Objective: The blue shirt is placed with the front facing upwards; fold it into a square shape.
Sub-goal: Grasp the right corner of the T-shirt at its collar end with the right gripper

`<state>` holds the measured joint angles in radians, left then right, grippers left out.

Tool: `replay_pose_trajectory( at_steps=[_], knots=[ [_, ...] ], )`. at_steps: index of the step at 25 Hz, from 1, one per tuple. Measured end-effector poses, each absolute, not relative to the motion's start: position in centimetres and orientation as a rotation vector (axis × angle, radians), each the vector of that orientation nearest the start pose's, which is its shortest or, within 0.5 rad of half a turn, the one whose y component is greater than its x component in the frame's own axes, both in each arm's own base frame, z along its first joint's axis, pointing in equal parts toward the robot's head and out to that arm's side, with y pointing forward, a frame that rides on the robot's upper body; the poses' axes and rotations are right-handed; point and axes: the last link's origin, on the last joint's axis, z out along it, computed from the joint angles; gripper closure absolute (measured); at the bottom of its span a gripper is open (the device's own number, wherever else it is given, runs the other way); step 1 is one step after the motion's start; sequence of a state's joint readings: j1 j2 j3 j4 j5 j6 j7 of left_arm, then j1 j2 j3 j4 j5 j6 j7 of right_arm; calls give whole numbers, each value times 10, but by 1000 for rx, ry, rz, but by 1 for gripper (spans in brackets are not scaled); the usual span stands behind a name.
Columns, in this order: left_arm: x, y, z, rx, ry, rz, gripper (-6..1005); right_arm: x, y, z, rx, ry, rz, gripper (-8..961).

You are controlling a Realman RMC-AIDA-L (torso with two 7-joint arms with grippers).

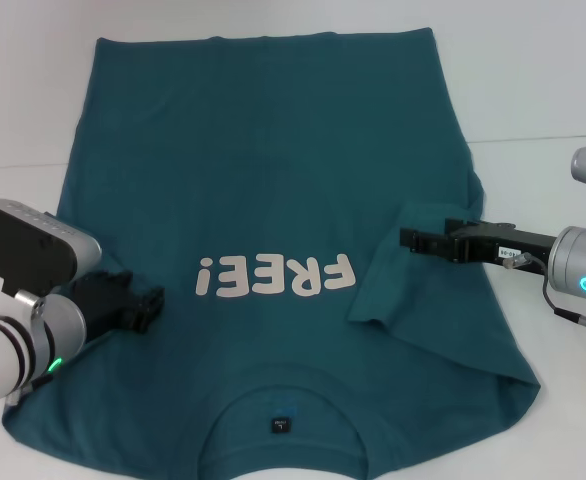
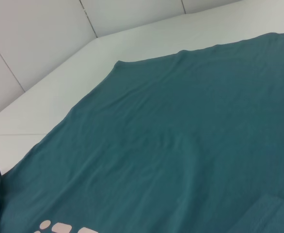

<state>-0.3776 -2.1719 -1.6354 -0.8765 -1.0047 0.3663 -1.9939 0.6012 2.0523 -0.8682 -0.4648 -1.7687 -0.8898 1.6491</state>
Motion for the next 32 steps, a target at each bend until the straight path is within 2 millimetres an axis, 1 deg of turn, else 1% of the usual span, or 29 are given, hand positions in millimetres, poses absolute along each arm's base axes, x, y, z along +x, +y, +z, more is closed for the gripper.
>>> replay_pose_trajectory(
  at_steps=[6,11,17,30,32],
  knots=[
    [-276,377,-64,-2152,-710,-46,561,297,396,-16,-2173,1135,535,12],
    [-277,376,-64,-2148,-711,-43,543,296,396,-16,-2181,1133,543,12],
    [-277,376,-67,-2154,-707,-38,554,294,397,-15,-2183,1125,548,12],
    [-277,377,-66,-2146,-705,-39,855,294,396,-14,-2184,1128,556,13],
    [-276,377,-65,-2144,-703,-42,888,295,395,-14,-2180,1131,560,13]
  ],
)
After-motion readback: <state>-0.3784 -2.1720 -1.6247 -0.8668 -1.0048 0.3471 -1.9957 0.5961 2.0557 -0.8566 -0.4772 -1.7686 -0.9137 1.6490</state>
